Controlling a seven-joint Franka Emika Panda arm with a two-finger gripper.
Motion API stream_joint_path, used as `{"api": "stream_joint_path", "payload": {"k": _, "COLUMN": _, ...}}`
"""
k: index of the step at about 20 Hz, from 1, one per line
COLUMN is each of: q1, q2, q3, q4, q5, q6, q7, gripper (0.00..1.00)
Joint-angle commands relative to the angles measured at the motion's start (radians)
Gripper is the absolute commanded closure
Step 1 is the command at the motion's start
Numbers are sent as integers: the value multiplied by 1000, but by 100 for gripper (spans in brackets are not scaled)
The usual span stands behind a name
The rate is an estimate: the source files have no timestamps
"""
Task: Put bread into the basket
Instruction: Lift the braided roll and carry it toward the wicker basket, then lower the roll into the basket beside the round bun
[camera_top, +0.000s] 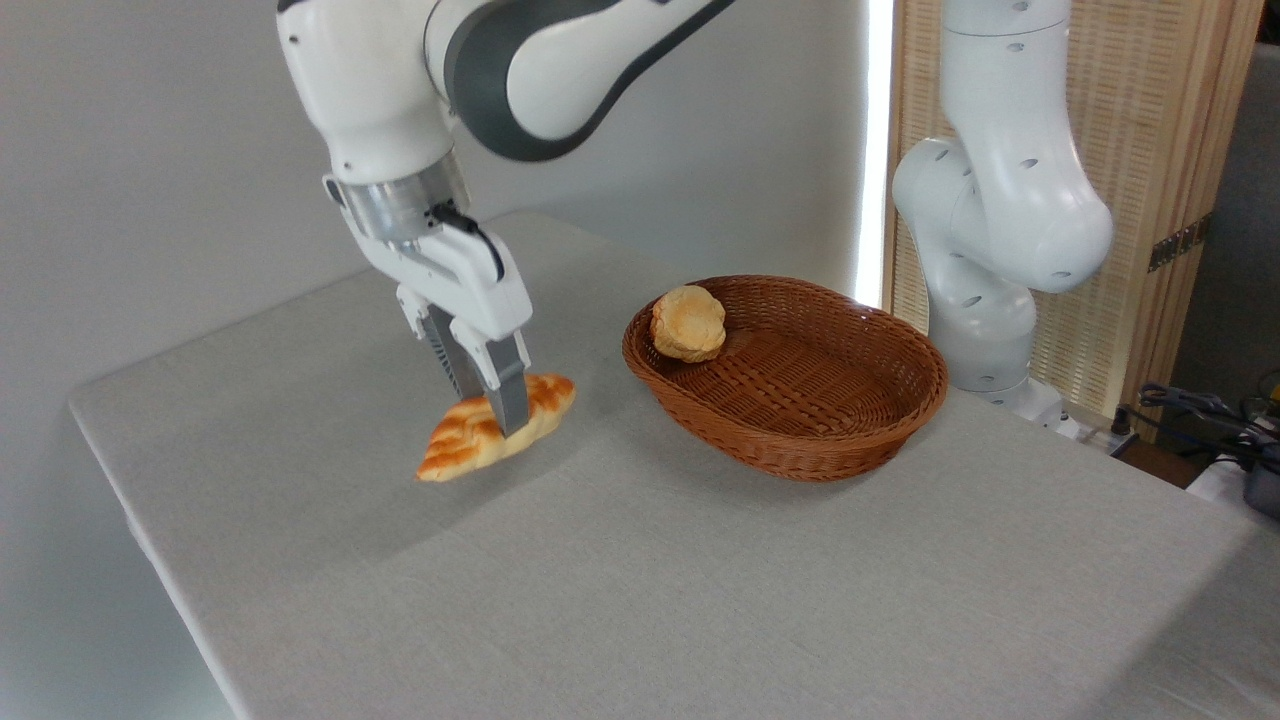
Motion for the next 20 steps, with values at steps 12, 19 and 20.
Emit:
{"api": "stream_joint_path", "payload": {"k": 12, "q1": -3, "q2": -372, "q3": 7, "q4": -226, "q5": 3, "q6": -158, "q7": 85, "gripper": 37}}
{"api": "stream_joint_path", "payload": {"k": 19, "q1": -5, "q2": -490, "q3": 7, "q4": -363, "q5": 4, "q6": -191, "q7": 82, "gripper": 37}}
{"api": "stream_joint_path", "payload": {"k": 20, "q1": -5, "q2": -497, "q3": 7, "q4": -378, "q5": 4, "q6": -196, "q7": 80, "gripper": 37}}
